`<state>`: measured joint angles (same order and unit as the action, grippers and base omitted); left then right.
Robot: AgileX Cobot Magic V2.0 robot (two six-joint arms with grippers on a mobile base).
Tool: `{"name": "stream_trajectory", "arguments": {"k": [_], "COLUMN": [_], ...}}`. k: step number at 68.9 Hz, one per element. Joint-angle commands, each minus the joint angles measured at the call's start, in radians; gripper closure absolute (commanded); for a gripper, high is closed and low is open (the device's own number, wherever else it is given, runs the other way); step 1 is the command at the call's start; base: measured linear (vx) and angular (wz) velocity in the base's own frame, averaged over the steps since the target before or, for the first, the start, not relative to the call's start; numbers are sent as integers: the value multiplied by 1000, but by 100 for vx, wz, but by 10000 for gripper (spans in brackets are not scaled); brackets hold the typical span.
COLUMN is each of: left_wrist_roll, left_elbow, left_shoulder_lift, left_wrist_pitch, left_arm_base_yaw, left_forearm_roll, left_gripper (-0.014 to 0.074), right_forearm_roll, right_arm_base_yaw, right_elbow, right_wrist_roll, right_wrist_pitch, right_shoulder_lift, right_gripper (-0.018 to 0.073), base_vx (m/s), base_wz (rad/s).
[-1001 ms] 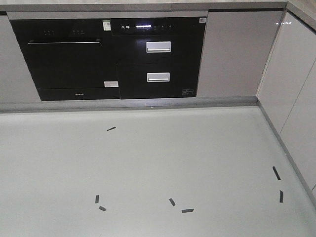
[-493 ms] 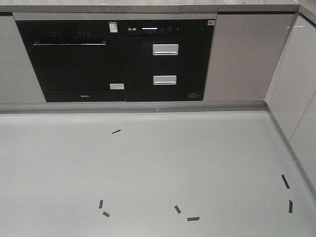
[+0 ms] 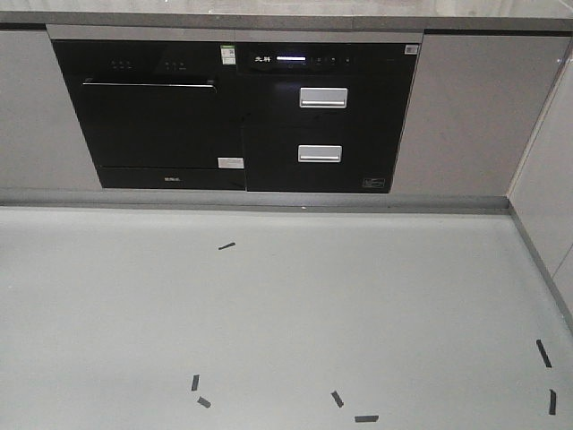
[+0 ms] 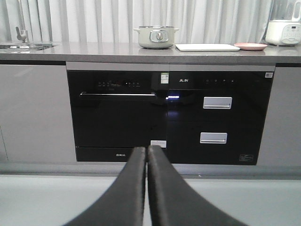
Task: Transfer vegetables to tray and serve
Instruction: 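Drive the base forward toward the counter with the pot and tray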
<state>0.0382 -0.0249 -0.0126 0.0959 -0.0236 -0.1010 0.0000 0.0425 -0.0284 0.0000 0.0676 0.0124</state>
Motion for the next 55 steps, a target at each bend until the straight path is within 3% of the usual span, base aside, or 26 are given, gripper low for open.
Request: {"name": "stream_trajectory", "arguments": {"k": [1, 55], "left_wrist_roll": [-7, -7], "left_elbow": [-28, -28], "left_shoulder_lift": [-13, -13], "left_wrist_pitch": [-77, -77], "left_arm_base_yaw": [7, 7], "left_forearm_roll": [-1, -1], "left_gripper": [602, 602], "right_forearm_roll": [0, 0], "right_arm_base_yaw": [7, 7], "right_elbow": [-15, -15], "right_wrist_roll": [0, 0], "right_wrist_pitch": [-75, -75], "right_shoulder_lift": [7, 7], "right_gripper": [561, 561], "base_vx": [14, 17], "base_wz": [3, -2]}}
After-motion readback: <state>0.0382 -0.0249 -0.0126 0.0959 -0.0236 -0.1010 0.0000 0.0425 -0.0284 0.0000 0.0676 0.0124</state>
